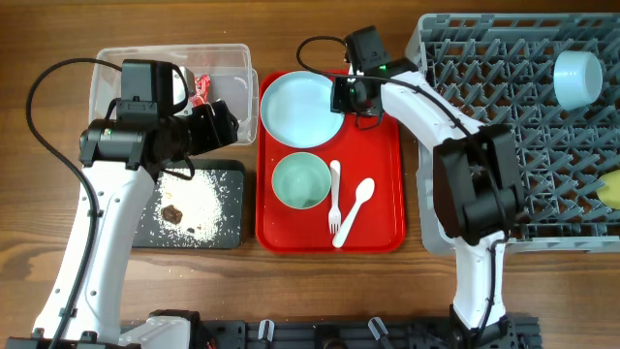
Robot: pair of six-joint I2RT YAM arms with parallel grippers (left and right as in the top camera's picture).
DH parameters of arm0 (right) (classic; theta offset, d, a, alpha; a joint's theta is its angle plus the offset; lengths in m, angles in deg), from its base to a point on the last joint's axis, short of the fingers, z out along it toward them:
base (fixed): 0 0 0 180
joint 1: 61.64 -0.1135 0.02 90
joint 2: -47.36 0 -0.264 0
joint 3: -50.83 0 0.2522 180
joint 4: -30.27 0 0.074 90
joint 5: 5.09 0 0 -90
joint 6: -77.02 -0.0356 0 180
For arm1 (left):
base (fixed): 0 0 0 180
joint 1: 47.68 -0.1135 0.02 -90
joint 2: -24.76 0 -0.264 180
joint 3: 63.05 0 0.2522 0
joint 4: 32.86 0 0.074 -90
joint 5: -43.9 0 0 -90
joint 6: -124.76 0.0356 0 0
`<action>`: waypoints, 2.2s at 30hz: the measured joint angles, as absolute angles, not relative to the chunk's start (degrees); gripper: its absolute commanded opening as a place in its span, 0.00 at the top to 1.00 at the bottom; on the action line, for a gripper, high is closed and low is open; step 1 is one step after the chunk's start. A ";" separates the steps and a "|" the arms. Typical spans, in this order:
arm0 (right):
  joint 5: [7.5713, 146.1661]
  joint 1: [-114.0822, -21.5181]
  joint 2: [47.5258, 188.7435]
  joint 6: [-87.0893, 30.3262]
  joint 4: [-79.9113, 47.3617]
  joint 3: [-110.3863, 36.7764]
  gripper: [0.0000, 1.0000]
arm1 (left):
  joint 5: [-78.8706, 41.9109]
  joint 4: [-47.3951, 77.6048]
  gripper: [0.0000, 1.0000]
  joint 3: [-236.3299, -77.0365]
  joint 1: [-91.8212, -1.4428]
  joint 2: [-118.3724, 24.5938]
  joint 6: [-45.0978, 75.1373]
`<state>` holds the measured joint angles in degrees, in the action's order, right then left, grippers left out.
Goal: Sort waste into correct bins and load items into the dishwasher rack
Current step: 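Reach the right gripper to the light-blue plate and grasp its rim, then lift the light-blue plate into the rack and stand it upright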
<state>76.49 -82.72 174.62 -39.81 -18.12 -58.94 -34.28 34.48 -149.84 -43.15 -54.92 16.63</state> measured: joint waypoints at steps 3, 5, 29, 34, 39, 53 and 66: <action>77.10 -82.83 175.00 -41.36 -17.88 -58.94 0.71 | -34.28 34.48 0.10 -149.84 -43.15 -54.92 16.63; 77.32 -82.87 175.13 -42.54 -17.86 -58.94 0.77 | -34.30 34.48 0.10 -149.84 -43.15 -54.92 16.65; 77.36 -78.98 172.39 -36.73 -19.41 -59.28 0.96 | -34.30 34.48 0.10 -149.84 -43.15 -54.92 16.63; 79.90 -69.78 159.56 -24.64 -17.90 -63.15 0.96 | -34.30 34.48 0.10 -149.84 -43.15 -54.92 16.63; 89.95 -62.33 146.01 -9.39 -16.40 -65.58 0.96 | -34.28 34.50 0.10 -149.84 -43.15 -54.92 16.63; 134.41 -59.81 152.66 9.15 -18.30 -63.94 0.96 | -34.28 34.48 0.10 -149.84 -43.15 -54.92 16.63; 122.71 -61.30 159.00 -7.33 -27.67 -62.56 0.52 | -34.30 34.48 0.09 -149.84 -43.15 -54.92 16.63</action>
<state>122.71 -61.30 159.00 -7.33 -27.67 -62.56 -34.30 34.48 -149.84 -43.15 -54.92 16.63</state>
